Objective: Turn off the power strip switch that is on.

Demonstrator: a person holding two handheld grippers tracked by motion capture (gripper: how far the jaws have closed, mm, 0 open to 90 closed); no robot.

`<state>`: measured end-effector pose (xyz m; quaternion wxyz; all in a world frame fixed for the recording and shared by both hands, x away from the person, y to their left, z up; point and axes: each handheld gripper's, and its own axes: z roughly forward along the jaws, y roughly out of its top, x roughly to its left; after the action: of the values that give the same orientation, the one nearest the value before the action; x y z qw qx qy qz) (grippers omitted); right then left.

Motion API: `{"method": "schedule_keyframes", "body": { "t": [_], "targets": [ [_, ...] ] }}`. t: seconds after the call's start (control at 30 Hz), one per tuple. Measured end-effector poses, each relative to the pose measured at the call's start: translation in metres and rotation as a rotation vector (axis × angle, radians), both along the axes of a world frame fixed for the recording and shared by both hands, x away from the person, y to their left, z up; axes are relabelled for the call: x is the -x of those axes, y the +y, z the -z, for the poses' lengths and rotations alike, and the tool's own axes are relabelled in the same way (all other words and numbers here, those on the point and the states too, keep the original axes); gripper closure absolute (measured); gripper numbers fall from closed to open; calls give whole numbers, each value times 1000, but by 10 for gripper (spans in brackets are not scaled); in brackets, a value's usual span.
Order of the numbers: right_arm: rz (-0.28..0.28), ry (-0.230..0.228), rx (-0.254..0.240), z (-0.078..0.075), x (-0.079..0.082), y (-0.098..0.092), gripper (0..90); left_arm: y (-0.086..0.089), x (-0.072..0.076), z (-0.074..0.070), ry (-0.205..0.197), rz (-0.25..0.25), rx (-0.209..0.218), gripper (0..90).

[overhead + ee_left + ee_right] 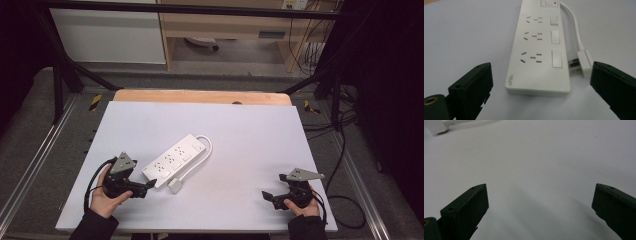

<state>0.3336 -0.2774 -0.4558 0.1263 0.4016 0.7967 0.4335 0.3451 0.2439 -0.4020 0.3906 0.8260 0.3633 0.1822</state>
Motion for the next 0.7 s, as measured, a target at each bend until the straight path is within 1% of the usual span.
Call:
{"method": "schedule_keyframes", "body": {
  "t": [0.2,0.37,0.7],
  "targets": [
    [-1,0,0,0,0,0,13,-1,-3,-4,-2,-7,-1,44],
    [-1,1,3,0,0,0,13,-4,-6,-7,-1,-4,-9,44],
    [-3,-3,5,0,0,0,13,-9,-11,-12,-8,-3,-10,43]
  ]
}}
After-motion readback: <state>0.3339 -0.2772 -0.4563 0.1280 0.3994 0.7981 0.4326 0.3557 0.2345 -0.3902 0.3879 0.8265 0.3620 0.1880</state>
